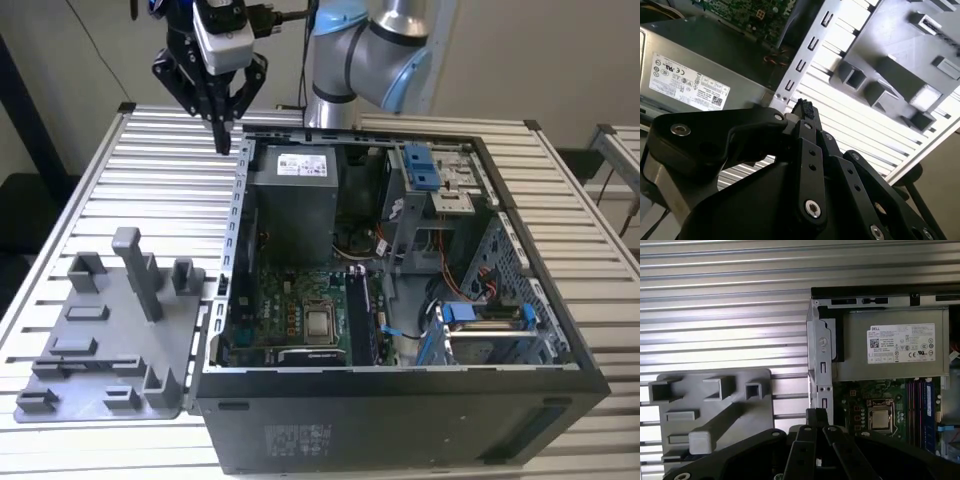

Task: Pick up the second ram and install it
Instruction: 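Reach for the second ram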

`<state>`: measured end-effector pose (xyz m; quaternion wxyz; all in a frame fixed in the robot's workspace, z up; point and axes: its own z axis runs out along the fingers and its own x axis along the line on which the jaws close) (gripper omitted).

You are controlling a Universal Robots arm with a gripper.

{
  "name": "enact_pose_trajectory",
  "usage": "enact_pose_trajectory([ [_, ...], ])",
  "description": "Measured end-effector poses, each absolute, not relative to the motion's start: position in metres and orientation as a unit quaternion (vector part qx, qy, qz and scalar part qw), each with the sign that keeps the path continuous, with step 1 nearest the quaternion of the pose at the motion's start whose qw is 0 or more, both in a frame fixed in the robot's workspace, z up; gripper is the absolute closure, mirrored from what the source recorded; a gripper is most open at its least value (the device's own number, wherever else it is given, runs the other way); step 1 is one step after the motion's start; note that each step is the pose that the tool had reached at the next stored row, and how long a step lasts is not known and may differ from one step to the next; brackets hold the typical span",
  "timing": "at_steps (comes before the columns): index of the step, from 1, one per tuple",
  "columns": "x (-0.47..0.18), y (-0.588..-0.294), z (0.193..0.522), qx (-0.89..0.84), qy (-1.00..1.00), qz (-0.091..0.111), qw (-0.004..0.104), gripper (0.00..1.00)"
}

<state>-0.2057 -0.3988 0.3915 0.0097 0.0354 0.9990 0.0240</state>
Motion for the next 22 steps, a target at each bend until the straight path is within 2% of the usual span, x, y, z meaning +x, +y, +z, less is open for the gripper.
enact_pose_trajectory([
  [22, -0.245, -0.399, 0.392, 0.035, 0.999, 0.024, 0.010, 0.89],
])
